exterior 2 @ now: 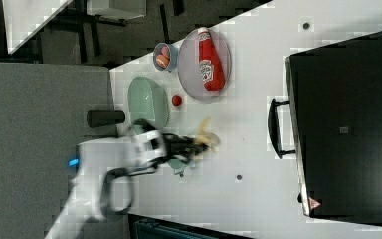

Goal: Pick Banana and place it in mug.

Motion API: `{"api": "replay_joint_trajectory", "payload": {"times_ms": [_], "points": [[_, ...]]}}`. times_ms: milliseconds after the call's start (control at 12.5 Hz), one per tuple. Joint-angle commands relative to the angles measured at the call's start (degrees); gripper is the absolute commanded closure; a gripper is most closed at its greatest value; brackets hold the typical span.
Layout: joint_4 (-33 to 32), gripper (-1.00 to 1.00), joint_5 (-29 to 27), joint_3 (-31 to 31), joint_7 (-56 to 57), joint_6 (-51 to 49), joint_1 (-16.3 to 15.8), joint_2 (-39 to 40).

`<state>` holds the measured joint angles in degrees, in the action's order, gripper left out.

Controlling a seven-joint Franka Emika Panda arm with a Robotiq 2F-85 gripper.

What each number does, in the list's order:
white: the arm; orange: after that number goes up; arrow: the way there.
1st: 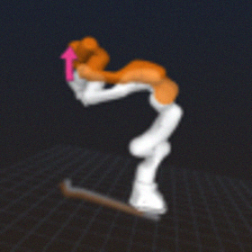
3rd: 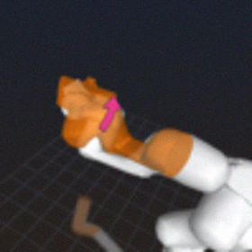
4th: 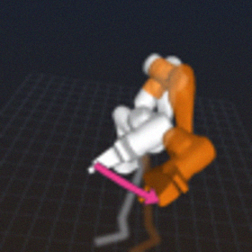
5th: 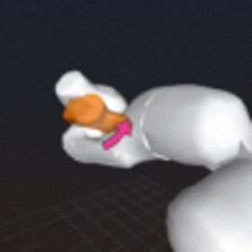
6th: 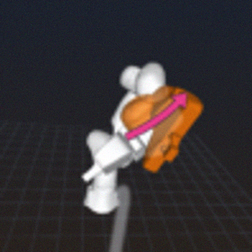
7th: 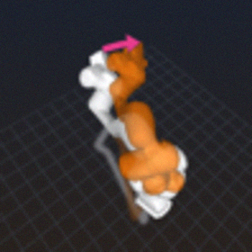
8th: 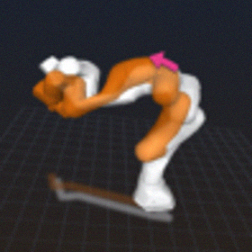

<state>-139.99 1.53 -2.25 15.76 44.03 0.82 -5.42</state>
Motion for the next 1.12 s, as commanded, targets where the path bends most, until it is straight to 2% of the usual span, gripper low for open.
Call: {"api": "replay_joint_trajectory", "payload": {"times_ms": [80, 320, 560, 880, 1120], "points": [[4.8, 0.43, -0.5, 0.9, -0.3, -10.5, -0.5, -7.3], [5.9, 0.43, -0.7, 5.3, -4.1, -13.0, -1.9, -12.0], [6.0, 0.43, -1.3, 11.7, -14.4, -14.5, -3.3, -13.6], [6.1, 0.43, -1.7, 21.5, -33.6, -14.6, -4.7, -10.1], [6.0, 0.43, -2.9, 25.5, -41.9, -11.5, -4.7, -4.6]]}}
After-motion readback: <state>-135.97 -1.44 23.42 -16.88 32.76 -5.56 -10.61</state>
